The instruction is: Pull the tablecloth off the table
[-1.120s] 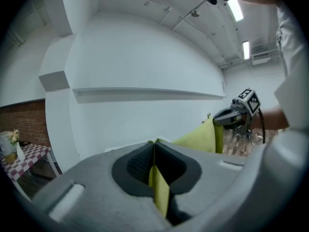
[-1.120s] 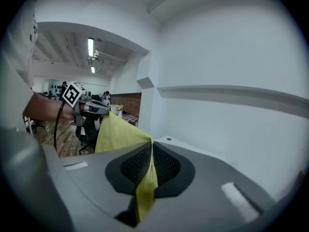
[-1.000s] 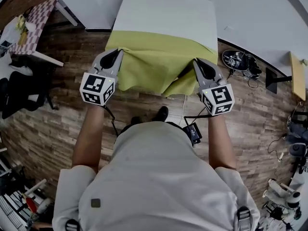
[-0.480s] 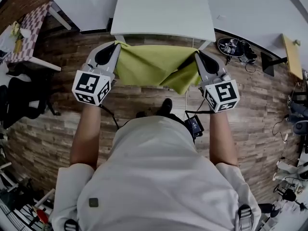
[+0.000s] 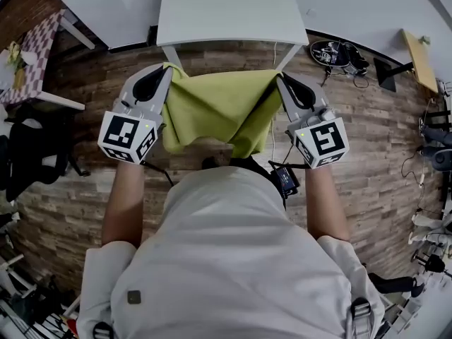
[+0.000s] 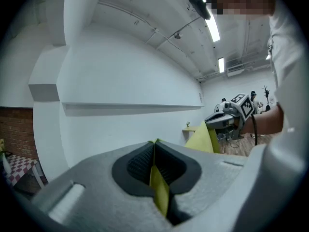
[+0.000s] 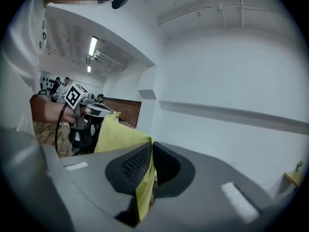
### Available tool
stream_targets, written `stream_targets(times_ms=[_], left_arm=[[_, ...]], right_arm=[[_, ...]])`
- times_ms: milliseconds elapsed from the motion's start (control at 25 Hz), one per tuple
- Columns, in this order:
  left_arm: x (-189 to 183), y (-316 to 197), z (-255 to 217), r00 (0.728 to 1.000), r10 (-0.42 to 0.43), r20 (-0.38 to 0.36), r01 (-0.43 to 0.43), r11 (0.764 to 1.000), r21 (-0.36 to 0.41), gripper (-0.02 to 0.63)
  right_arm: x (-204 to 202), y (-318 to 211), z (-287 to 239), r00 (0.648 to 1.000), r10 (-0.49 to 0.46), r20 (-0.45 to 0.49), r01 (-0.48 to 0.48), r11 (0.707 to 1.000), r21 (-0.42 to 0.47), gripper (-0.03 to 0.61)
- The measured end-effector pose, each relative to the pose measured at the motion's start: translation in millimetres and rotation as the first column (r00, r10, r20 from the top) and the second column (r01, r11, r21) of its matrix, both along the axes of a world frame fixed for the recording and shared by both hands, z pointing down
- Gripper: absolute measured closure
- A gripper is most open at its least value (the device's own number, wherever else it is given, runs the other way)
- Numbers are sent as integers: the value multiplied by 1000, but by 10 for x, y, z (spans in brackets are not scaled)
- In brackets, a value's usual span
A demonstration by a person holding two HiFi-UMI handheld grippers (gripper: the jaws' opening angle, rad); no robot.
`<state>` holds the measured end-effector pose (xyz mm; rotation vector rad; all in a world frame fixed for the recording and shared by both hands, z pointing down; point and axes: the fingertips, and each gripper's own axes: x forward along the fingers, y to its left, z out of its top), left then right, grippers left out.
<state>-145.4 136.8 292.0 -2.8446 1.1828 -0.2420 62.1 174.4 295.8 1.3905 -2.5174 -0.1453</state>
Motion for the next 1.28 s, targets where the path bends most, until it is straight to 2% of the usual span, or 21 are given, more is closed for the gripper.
stream_targets(times_ms=[680, 1280], left_arm=[[-181, 374, -129, 997, 17, -70, -15, 999, 29, 611], [-263, 323, -44, 997, 19, -73, -18, 1000, 14, 611]], right_arm=[[-297, 339, -112, 999, 10, 38, -11, 999, 45, 561], [-421, 298, -43, 999, 6, 37, -7, 999, 46, 561]])
